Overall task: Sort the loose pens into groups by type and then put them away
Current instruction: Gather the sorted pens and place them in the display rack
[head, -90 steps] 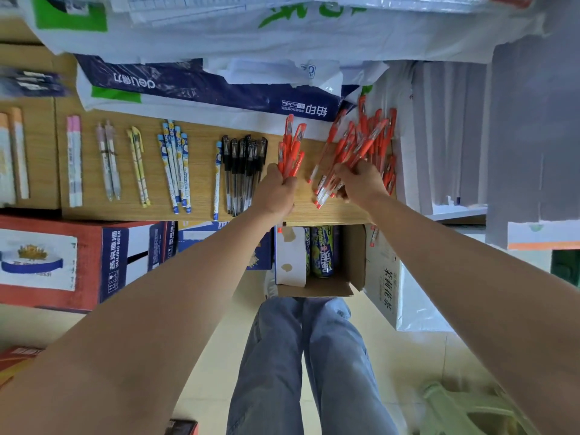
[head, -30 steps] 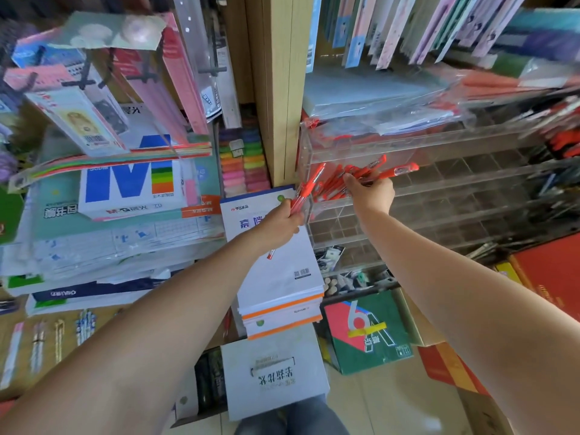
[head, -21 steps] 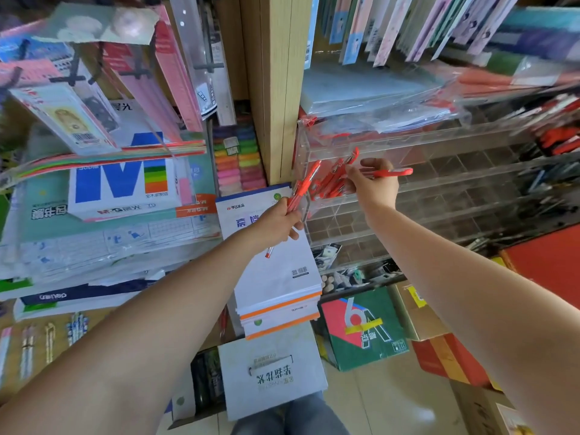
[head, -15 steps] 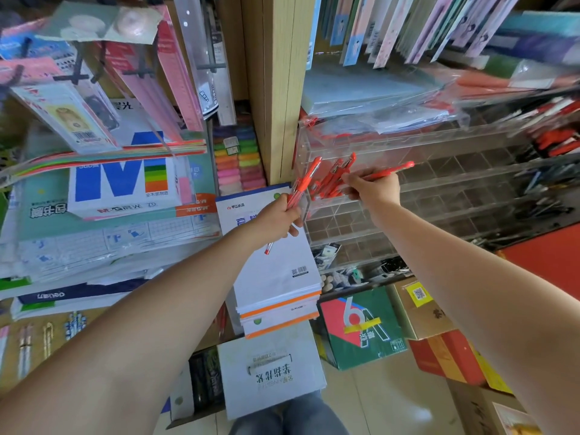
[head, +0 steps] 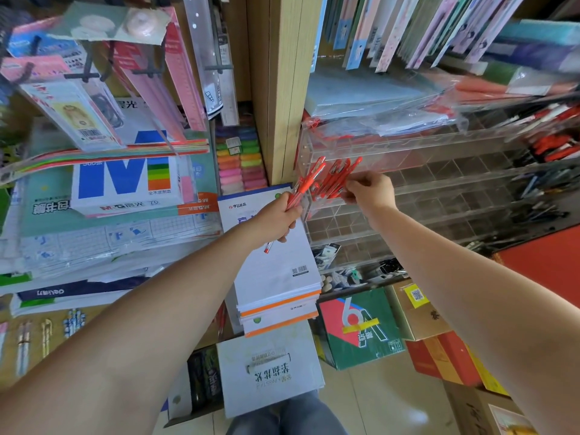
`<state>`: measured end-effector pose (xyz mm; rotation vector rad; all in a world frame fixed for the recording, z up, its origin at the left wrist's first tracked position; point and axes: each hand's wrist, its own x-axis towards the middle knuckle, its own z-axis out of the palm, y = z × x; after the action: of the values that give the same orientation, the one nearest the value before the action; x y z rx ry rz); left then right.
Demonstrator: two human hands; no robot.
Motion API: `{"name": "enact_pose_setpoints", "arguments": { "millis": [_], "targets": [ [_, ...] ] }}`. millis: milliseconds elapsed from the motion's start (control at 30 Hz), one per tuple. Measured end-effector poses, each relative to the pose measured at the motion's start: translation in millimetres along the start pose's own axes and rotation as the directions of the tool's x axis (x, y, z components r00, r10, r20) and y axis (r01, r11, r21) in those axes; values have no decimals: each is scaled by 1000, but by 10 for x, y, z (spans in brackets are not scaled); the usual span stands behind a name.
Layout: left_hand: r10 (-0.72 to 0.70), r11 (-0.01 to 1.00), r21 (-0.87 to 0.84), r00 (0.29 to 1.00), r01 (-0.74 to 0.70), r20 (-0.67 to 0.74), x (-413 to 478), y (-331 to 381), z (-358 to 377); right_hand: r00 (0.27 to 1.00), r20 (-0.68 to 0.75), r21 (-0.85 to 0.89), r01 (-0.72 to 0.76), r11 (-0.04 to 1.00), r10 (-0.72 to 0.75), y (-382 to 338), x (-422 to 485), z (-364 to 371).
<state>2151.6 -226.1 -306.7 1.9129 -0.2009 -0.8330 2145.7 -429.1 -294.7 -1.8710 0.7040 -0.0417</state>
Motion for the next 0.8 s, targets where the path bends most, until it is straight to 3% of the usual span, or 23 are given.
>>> {"name": "enact_pose_setpoints", "arguments": {
  "millis": [100,200,267,567,700,800],
  "targets": [
    [12,1000,-2,999,-12,48,-18,15,30,998,57,130,31,991,-39,-18,-157,0],
    [37,998,39,992,-42,118,-14,88,107,926,377,270,-99,958,-11,-37,-303,10],
    [64,991,105,982,-84,179,-14,154,183,890,455,225,-126,966,11,-23,-344,35],
    [-35,985,170,973,-4,228,-29,283,241,962,256,331,-183,926,99,78,-302,-157],
    [21,983,177,982,-55,187,32,281,268,949,264,375,-266,888,173,29,-265,-223],
    [25,982,183,998,-36,58,120,262,278,971,184,356,-209,911,151,-52,-187,-316]
  ]
}}
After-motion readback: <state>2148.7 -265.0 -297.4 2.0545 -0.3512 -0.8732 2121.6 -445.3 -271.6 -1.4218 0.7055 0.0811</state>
